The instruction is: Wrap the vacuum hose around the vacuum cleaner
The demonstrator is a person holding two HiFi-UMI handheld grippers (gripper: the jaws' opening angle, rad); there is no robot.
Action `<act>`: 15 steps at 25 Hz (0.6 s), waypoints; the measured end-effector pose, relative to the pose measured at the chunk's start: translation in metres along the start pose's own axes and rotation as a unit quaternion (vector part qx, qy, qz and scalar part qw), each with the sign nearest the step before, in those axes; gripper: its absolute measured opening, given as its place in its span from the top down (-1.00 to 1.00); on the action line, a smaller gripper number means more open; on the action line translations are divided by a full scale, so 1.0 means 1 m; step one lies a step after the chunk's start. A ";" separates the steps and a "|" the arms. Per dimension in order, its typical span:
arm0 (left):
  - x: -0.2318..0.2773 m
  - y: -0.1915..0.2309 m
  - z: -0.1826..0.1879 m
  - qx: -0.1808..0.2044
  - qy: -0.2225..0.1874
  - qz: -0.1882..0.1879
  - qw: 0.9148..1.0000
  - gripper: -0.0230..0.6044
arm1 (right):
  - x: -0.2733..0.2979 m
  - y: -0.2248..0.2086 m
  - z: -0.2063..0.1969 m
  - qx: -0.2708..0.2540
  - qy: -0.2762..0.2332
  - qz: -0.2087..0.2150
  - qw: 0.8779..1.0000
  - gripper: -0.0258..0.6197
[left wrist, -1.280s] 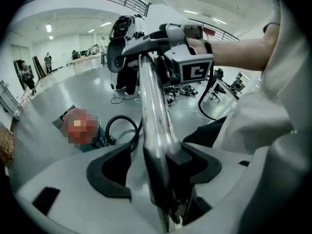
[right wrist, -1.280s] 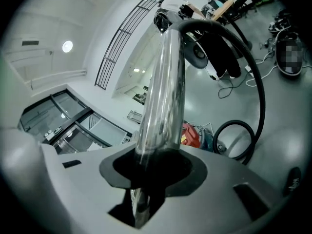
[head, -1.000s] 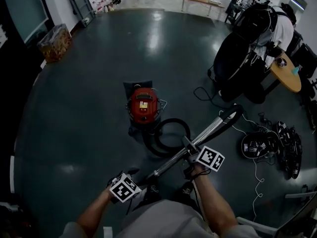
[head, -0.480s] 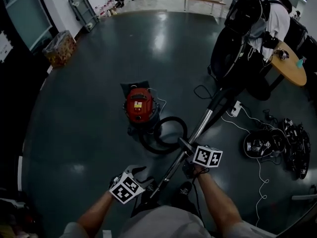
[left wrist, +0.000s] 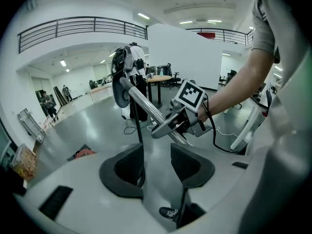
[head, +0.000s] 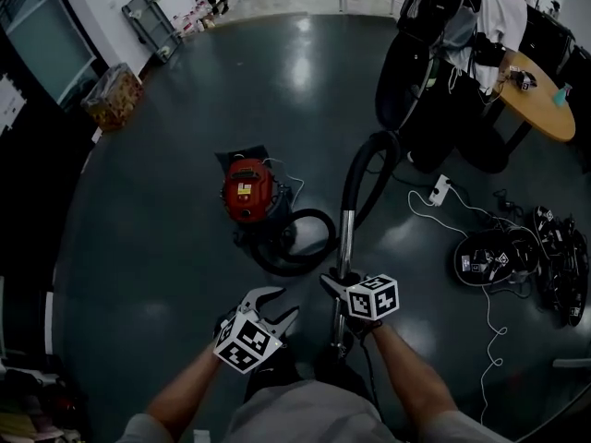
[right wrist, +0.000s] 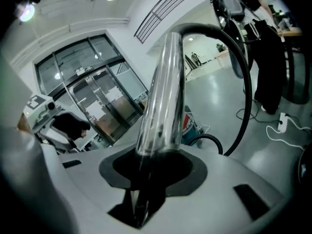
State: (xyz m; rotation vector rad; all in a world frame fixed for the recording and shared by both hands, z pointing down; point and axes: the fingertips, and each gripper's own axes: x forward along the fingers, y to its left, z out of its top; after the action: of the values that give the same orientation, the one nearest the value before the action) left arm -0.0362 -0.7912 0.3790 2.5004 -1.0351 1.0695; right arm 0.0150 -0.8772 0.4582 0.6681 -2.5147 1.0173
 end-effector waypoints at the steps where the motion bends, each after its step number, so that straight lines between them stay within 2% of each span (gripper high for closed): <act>1: 0.003 -0.003 0.006 0.016 -0.002 0.006 1.000 0.32 | -0.001 0.000 -0.004 -0.017 0.011 0.003 1.000 0.51; 5: 0.011 -0.007 0.024 0.085 -0.010 0.022 0.996 0.32 | 0.003 0.008 -0.017 -0.076 0.051 0.018 0.996 0.51; 8: 0.016 0.007 0.046 0.105 -0.027 0.031 0.994 0.32 | 0.009 0.009 -0.020 -0.117 0.078 0.023 0.990 0.51; 11: 0.020 0.028 0.066 0.128 -0.039 0.042 0.990 0.32 | 0.011 0.015 -0.024 -0.155 0.109 0.033 0.981 0.51; 15: 0.025 0.057 0.092 0.176 -0.043 0.038 0.983 0.32 | 0.015 0.016 -0.027 -0.210 0.149 0.041 0.965 0.51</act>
State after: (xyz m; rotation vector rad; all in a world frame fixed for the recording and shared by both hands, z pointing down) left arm -0.0134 -0.8872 0.3285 2.8250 -1.0521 1.2746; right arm -0.0024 -0.8521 0.4745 0.2641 -2.3893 0.5279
